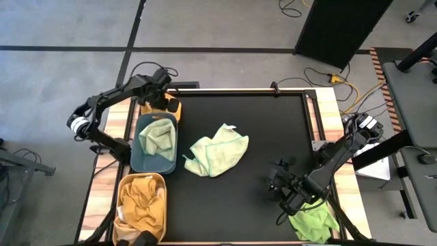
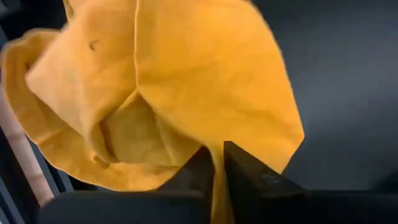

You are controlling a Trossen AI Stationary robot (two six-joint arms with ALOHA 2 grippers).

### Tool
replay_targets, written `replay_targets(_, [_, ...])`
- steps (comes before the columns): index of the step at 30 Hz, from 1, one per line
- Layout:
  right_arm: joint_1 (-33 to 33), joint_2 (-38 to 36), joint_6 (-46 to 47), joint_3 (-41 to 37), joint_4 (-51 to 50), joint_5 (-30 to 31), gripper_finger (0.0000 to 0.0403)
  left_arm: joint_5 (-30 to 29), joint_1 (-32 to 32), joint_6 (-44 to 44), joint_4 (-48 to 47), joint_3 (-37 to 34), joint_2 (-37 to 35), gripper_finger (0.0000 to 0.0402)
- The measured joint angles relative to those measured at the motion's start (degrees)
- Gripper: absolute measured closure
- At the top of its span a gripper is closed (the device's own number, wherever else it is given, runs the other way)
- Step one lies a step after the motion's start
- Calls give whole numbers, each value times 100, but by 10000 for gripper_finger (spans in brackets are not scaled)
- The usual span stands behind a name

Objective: Sort towels by color in basket
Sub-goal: Put the yellow kitchen towel into the yellow bin

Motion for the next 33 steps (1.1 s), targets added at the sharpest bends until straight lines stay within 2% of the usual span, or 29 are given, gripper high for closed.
replay_targets(9, [0, 0, 0, -51, 19, 0, 73, 61, -282, 326, 78, 602, -651, 401])
replay_targets(15, [0, 1, 0, -51, 26, 0, 77, 401, -1176, 610, -6, 1411, -1414, 401])
replay_targets(19, [0, 2, 0, -67, 39, 0, 72, 289, -2395, 933, 70, 1736, -1989, 401])
replay_targets(23, [-4, 2, 2, -116, 44, 0, 69, -338, -4024, 1336, 125, 1821, -2514, 401])
replay_targets(28, [-4, 2, 43, -171, 69, 0, 76, -1403, -6155, 1292, 296, 1821, -2976, 402])
replay_targets(31, [-13, 2, 75, -184, 82, 11, 77, -2315, -7288, 1089, 383, 1821, -3064, 402])
replay_targets(33, [-24, 2, 91, -186, 96, 42, 75, -2635, -7954, 1034, 507, 1817, -3047, 402])
